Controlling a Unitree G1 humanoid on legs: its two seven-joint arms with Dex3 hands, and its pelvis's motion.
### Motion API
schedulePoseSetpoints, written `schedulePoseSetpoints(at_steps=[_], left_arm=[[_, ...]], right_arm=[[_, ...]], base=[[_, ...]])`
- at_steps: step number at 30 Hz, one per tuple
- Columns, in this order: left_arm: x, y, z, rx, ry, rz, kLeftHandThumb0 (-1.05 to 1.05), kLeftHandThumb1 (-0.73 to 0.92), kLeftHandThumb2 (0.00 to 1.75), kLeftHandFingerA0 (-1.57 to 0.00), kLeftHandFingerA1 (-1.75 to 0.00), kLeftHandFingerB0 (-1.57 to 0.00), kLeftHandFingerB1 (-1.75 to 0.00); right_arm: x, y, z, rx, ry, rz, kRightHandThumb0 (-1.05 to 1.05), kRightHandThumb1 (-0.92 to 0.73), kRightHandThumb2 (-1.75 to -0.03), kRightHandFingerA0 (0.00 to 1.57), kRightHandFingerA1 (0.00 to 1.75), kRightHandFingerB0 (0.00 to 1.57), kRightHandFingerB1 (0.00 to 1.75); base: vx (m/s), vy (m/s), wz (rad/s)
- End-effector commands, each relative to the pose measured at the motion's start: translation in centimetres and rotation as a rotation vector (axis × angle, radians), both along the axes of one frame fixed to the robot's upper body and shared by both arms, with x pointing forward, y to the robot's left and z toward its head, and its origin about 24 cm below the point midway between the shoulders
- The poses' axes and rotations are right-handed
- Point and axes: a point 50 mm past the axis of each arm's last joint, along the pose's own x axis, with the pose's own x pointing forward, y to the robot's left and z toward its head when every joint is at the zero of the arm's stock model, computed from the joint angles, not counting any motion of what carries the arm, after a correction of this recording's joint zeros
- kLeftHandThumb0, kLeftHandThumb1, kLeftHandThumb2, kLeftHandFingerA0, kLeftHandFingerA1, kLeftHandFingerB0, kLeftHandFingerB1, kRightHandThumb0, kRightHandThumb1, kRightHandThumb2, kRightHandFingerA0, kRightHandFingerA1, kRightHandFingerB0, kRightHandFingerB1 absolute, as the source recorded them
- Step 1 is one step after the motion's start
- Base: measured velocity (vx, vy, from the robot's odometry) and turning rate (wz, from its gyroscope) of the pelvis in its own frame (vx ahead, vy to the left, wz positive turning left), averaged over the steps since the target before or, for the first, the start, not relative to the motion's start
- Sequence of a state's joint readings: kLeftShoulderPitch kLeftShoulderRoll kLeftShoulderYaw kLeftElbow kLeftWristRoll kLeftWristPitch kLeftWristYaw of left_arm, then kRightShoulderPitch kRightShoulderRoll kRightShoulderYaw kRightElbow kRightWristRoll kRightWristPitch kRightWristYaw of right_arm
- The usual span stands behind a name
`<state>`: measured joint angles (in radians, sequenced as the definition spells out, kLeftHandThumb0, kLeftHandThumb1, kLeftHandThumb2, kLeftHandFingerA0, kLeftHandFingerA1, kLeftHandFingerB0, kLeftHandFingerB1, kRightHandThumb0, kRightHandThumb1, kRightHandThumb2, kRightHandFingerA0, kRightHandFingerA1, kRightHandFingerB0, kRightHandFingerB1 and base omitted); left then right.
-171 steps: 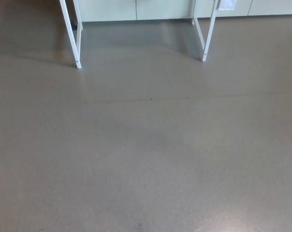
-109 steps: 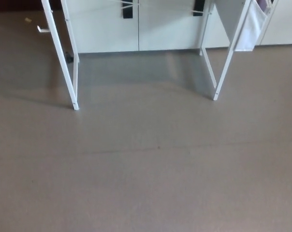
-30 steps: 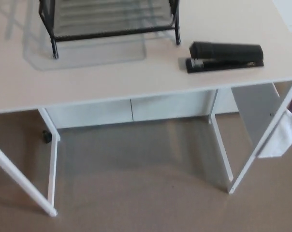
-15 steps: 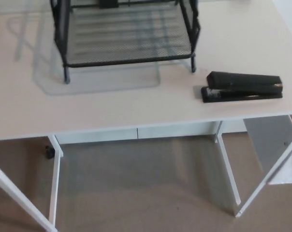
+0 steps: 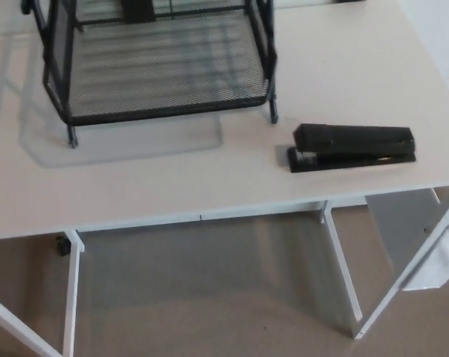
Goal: The robot walks towards a desk on which a file tray is kept in the middle and a stapler is kept to its right. The robot lifts the stapler using its right hand and places it on the file tray.
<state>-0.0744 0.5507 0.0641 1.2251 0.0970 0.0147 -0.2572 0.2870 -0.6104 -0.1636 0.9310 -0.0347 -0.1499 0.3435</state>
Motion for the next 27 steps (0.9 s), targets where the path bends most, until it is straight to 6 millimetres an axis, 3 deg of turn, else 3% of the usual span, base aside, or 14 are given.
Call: schedulePoseSetpoints(at_steps=[1,6,7,9,10,11,13,14,15,17,23,24,26,27], left_arm=[[-0.25,0.9,0.67,0.025,-0.011,0.017,-0.95,0.41,1.19,-1.13,-1.37,-0.94,-1.21],[-0.03,0.99,0.76,0.053,0.017,-0.004,-0.86,0.37,1.15,-0.87,-1.17,-0.65,-1.0],[0.05,1.01,0.82,0.043,0.01,0.003,-0.84,0.37,1.14,-1.05,-1.28,-0.95,-1.2],[0.06,1.01,0.86,0.041,0.005,-0.005,-0.84,0.37,1.14,-1.05,-1.28,-0.95,-1.2],[0.04,1.05,0.9,0.022,-0.018,0.031,-0.82,0.41,1.07,-0.65,-1.45,-0.54,-1.31],[0.05,1.04,0.85,0.039,-0.003,0.027,-0.87,0.4,1.14,-0.89,-1.27,-0.66,-1.09],[0.11,1.05,0.91,0.038,0.009,0.004,-0.86,0.42,1.15,-0.81,-1.27,-0.63,-1.06],[0.09,1.06,0.92,0.032,0.007,0.01,-0.85,0.41,1.15,-0.44,-0.93,-0.42,-0.87],[0.04,1.05,0.9,0.033,0.006,0.003,-0.87,0.36,1.17,-0.88,-1.23,-0.52,-0.96],[-0.01,1.03,0.86,0.031,0.005,0.004,-0.88,0.39,1.14,-0.67,-1.14,-0.52,-0.97],[-0.21,0.99,0.71,0.027,-0.006,0.027,-0.83,0.43,1.07,-0.54,-1.33,-0.5,-1.18],[-0.17,1.0,0.72,0.046,0.013,0.003,-0.86,0.37,1.16,-0.72,-1.11,-0.55,-0.98],[-0.16,1.0,0.73,0.042,0.011,0.008,-0.86,0.36,1.16,-0.59,-1.03,-0.46,-0.92],[-0.15,1.0,0.72,0.037,0.008,0.019,-0.82,0.42,1.06,-0.57,-1.29,-0.51,-1.14]], right_arm=[[-0.17,-0.03,0.09,0.026,-0.055,-0.031,-0.65,-0.74,-0.62,0.17,0.46,0.0,0.13],[-0.52,0.15,-0.49,0.065,-0.098,-0.108,-0.71,-0.54,-0.9,0.07,0.49,0.0,0.17],[-0.46,0.2,-0.46,0.069,-0.117,-0.111,-0.57,-0.72,-0.61,0.16,0.46,0.0,0.15],[-0.39,0.2,-0.35,0.057,-0.118,-0.088,-0.57,-0.72,-0.61,0.16,0.46,0.0,0.15],[-0.47,0.32,-0.34,0.039,-0.128,-0.082,-0.57,-0.71,-0.61,0.23,0.49,0.0,0.17],[-0.51,0.23,-0.32,0.042,-0.098,-0.06,-0.59,-0.62,-0.8,0.2,0.52,0.0,0.07],[-0.49,0.29,-0.32,0.051,-0.122,-0.078,-0.59,-0.71,-0.61,0.22,0.47,0.0,0.15],[-0.56,0.28,-0.36,0.069,-0.121,-0.089,-0.59,-0.72,-0.61,0.2,0.48,0.0,0.13],[-0.56,0.23,-0.4,0.07,-0.109,-0.096,-0.61,-0.72,-0.61,0.18,0.45,0.0,0.14],[-0.58,0.17,-0.49,0.05,-0.084,-0.079,-0.71,-0.57,-0.91,0.11,0.51,0.0,0.16],[-0.52,0.2,-0.58,0.045,-0.084,-0.077,-0.74,-0.57,-0.9,0.08,0.47,0.0,0.12],[-0.5,0.14,-0.54,0.037,-0.072,-0.071,-0.66,-0.75,-0.62,0.16,0.45,0.0,0.15],[-0.47,0.15,-0.55,0.042,-0.071,-0.075,-0.65,-0.76,-0.63,0.14,0.44,0.0,0.14],[-0.49,0.22,-0.59,0.042,-0.087,-0.087,-0.64,-0.74,-0.62,0.13,0.45,0.0,0.19]], base=[[0.11,0.283,-0.2],[0.04,0.089,0.03],[0.07,-0.011,0.06],[0.09,-0.05,0.06],[0.07,-0.087,0.05],[0.08,-0.13,0.1],[0.08,-0.191,0.05],[0.03,-0.26,0.23],[0.07,-0.409,-0.01],[0.05,-0.33,-0.04],[0.05,-0.089,0.01],[0.0,0.0,0.0],[0.03,0.058,-0.08],[0.02,0.093,-0.02]])
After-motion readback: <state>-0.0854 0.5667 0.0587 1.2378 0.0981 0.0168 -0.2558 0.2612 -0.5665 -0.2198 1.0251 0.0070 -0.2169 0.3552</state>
